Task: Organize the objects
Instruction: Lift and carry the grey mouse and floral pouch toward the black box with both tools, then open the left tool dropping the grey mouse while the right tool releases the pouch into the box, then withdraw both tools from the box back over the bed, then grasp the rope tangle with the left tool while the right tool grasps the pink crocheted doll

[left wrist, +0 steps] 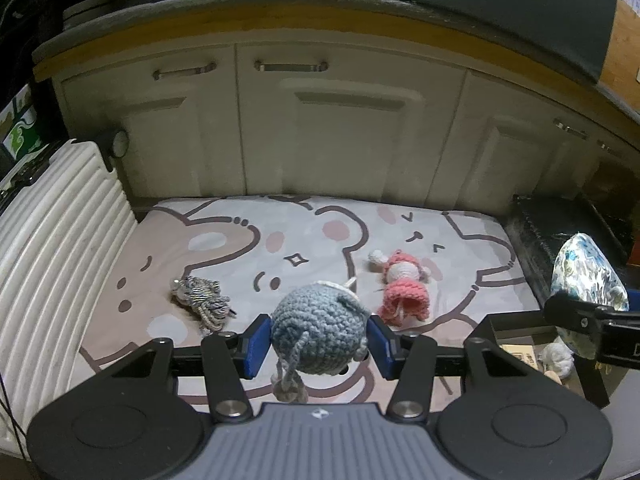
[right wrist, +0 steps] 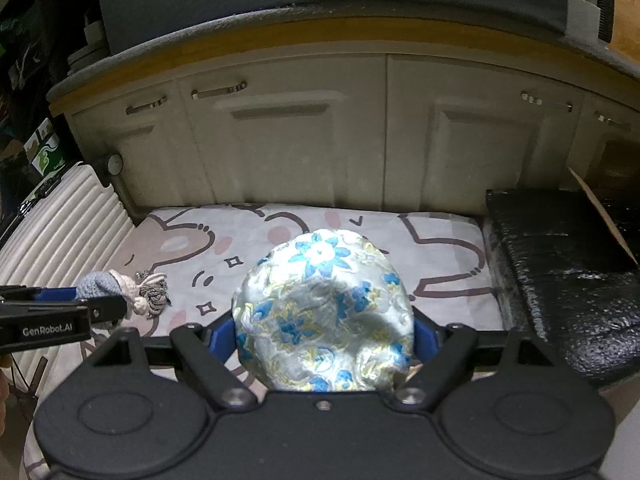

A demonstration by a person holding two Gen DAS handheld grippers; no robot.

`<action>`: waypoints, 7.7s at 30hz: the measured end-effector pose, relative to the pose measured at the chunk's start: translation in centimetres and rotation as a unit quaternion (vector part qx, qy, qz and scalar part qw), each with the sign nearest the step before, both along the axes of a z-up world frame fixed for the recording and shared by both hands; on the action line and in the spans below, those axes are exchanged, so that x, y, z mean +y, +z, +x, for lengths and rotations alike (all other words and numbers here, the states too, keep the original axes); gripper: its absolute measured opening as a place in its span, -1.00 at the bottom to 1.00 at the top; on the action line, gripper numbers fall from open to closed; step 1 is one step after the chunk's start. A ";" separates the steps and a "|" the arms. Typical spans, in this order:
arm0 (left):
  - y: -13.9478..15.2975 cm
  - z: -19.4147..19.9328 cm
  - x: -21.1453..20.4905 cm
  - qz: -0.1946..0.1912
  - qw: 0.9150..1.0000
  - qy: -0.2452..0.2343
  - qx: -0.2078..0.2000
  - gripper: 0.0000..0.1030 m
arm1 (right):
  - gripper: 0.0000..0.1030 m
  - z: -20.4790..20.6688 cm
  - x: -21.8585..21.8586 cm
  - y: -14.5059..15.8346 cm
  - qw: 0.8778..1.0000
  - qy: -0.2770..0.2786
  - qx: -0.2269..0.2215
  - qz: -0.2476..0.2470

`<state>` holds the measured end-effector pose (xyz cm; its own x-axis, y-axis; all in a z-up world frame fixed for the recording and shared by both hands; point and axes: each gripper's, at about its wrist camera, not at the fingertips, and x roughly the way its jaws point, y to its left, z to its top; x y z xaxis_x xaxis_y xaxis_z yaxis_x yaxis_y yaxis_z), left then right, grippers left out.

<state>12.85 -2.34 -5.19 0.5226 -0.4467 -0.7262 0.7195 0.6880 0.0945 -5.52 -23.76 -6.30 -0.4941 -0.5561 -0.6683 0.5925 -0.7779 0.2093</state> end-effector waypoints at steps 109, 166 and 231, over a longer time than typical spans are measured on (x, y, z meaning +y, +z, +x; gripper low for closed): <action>-4.7 -10.9 -12.1 0.005 0.981 -0.160 0.106 0.39 | 0.60 -3.3 15.2 -5.5 0.992 -0.096 -0.079 0.017; -2.8 -3.4 -3.1 0.048 0.995 -0.041 0.072 1.00 | 1.00 -1.4 9.5 -4.6 0.987 -0.125 -0.092 0.031; -5.4 16.1 5.3 -0.017 0.992 0.127 -0.013 0.84 | 0.86 -9.2 -10.5 -7.8 0.993 -0.101 -0.052 -0.027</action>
<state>28.98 2.98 -10.60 0.6401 -0.3228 -0.6972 0.5207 0.8495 0.0848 -14.67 -34.27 -14.11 -0.5287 -0.4893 -0.6936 0.3987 -0.8645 0.3060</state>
